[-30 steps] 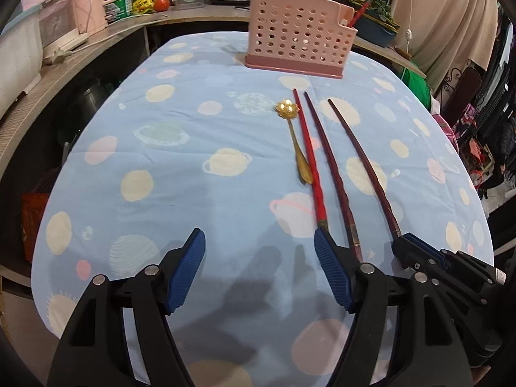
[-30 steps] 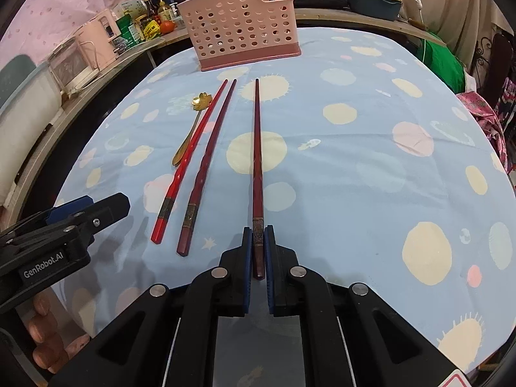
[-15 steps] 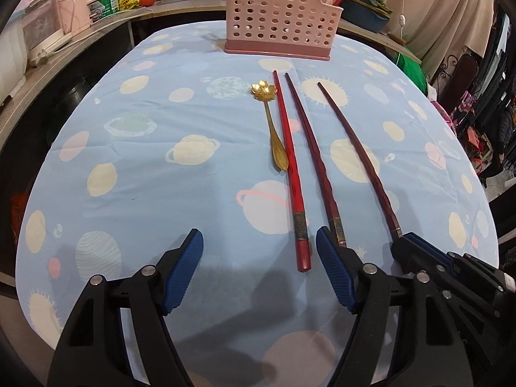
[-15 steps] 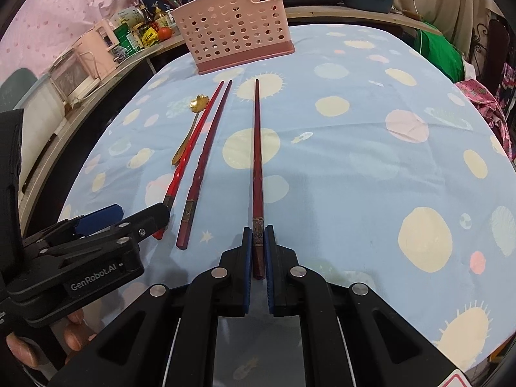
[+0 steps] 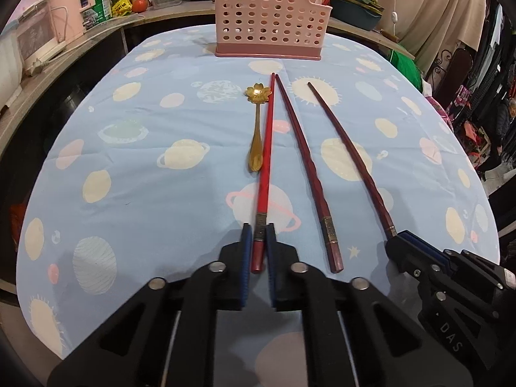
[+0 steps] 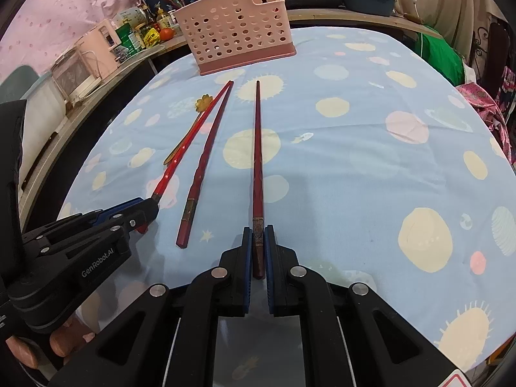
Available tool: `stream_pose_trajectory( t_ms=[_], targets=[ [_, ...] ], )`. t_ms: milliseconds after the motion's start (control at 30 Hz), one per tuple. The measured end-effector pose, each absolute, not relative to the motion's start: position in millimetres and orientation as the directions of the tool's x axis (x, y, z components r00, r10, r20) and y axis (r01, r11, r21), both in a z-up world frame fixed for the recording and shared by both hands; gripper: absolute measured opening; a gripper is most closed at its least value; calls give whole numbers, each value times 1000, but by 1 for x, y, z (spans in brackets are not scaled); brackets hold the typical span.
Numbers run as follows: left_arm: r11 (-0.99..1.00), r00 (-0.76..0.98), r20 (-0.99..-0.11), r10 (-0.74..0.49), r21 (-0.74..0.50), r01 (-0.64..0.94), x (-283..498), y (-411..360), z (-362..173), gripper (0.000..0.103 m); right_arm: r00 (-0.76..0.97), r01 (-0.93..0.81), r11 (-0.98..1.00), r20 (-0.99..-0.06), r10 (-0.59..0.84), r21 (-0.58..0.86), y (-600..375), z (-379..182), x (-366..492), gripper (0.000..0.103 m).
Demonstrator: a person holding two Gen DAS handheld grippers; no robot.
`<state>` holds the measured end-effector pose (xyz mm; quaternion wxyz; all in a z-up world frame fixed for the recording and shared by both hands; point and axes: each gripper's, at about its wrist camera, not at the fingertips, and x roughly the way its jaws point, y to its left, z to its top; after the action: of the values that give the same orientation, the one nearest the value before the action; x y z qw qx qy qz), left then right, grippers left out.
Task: Organize utensils
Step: 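Lift both chopsticks and carry them toward the pink basket with both tools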
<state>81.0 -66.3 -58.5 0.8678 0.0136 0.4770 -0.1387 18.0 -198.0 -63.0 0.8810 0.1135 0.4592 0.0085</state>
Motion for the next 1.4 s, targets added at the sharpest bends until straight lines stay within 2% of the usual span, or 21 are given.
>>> stream_pose_trajectory(
  t_ms=[333,667,1400],
  targets=[
    [952,483,-832,-275,-163,261,74,-60,-53,7,583,88,973,-803,125,215,-197,-59,13,7],
    [950,538,-793,-287,-162,268,65,-55,-18,7,630,81,971,-766,126,226,-200,-31,6,7],
    [941,663,-670,-334,-197,275,92,-42,82,7,818,64,963,-567,100,262,-233,86,36,7]
  ],
)
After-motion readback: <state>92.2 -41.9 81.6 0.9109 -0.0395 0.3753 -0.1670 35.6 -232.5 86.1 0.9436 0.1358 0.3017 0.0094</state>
